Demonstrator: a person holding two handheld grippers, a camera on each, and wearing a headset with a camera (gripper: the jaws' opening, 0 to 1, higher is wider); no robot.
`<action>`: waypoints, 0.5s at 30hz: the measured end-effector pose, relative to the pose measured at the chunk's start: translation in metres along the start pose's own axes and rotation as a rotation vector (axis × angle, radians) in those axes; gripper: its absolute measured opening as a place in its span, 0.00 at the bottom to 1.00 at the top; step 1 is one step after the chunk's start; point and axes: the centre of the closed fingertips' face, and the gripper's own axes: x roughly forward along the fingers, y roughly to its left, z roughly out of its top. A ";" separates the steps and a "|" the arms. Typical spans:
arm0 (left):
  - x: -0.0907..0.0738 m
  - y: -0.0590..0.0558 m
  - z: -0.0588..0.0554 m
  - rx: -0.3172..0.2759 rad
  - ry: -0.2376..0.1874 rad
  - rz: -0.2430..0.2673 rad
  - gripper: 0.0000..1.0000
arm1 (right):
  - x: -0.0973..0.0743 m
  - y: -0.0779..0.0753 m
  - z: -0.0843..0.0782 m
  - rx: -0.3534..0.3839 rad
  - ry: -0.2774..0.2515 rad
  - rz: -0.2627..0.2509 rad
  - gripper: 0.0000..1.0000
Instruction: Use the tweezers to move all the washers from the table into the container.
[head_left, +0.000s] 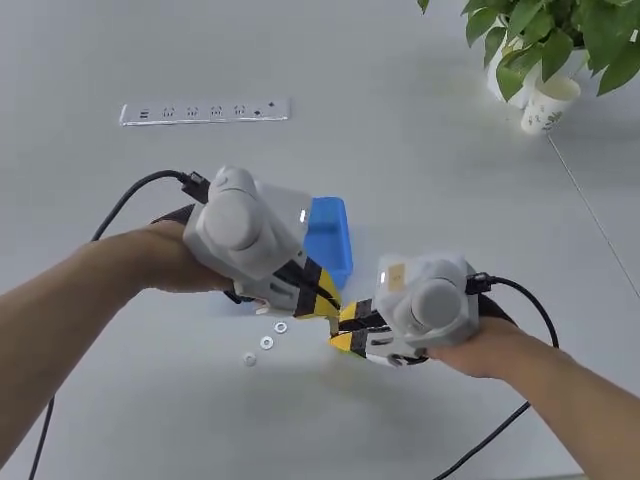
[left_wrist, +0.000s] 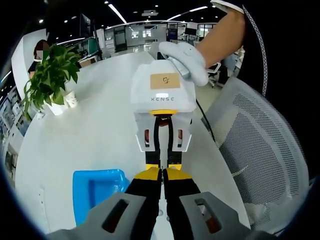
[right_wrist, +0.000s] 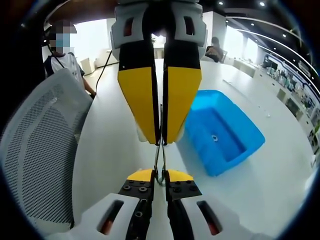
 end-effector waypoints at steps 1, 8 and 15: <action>0.000 0.000 0.000 0.000 0.000 -0.001 0.05 | 0.000 0.000 0.000 0.000 0.000 0.000 0.09; -0.007 0.000 0.002 -0.004 -0.001 0.007 0.05 | -0.002 0.000 0.007 -0.010 -0.004 0.003 0.09; -0.019 -0.001 0.005 -0.009 0.002 0.016 0.05 | -0.004 0.000 0.018 -0.027 -0.010 0.010 0.09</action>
